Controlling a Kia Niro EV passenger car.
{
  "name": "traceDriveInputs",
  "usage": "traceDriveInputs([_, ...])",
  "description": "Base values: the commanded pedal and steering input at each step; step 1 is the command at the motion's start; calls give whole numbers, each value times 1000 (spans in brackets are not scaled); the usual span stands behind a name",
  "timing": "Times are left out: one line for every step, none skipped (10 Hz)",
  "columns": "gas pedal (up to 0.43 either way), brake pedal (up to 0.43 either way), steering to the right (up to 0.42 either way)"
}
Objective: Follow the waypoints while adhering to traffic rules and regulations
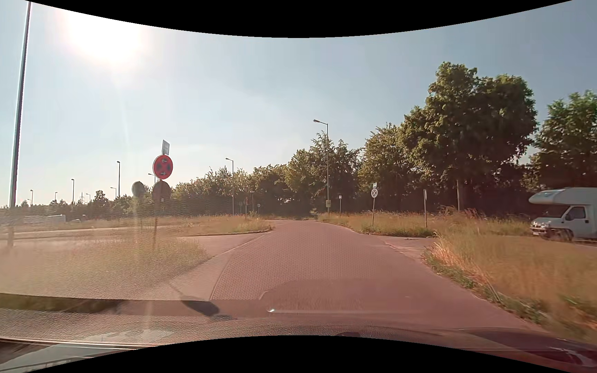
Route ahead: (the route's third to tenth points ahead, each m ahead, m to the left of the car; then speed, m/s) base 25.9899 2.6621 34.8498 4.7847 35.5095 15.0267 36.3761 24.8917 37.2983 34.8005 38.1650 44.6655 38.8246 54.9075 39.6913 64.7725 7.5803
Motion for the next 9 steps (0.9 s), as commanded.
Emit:
traceDriveInputs([79,12,8])
traceDriveInputs([79,12,8])
traceDriveInputs([79,12,8])
traceDriveInputs([79,12,8])
traceDriveInputs([79,12,8])
traceDriveInputs([79,12,7])
traceDriveInputs([79,6,7])
traceDriveInputs([79,12,6])
traceDriveInputs([87,12,5])
